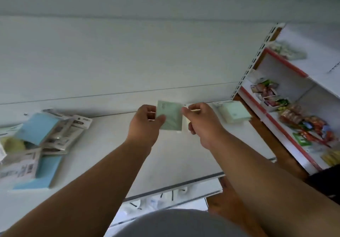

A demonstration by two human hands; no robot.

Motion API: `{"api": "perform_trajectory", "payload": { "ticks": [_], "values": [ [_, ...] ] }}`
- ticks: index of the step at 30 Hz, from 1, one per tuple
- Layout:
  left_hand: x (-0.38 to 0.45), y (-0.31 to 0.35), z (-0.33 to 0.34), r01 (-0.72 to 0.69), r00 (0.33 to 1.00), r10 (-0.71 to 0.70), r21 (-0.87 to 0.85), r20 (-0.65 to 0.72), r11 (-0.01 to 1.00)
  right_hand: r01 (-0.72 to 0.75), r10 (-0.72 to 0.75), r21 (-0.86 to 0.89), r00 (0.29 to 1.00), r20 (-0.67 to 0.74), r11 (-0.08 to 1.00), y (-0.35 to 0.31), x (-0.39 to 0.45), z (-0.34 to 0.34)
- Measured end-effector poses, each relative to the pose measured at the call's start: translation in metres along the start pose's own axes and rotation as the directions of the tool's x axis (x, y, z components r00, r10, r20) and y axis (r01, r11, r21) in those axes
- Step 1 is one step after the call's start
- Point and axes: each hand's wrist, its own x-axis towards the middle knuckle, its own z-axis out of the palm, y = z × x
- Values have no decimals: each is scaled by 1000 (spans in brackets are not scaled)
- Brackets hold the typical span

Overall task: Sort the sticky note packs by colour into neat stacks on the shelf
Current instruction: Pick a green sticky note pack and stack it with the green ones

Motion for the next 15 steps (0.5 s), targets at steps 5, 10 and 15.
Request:
{"api": "perform_trajectory", "payload": {
  "ticks": [5, 10, 15],
  "values": [
    [-3, 17, 106, 162, 986, -165, -324, 18, 932, -227, 218, 49, 965, 144, 973, 17, 37, -79],
    [-9, 30, 182, 184, 982, -165, -292, 87, 939, -167, 160, 106, 984, 72, 980, 18, 83, -146],
    [3, 45, 231, 141, 983, -150, 86, 105, 986, -28, 23, -108, 999, -44, 994, 19, 136, -191]
  ]
}}
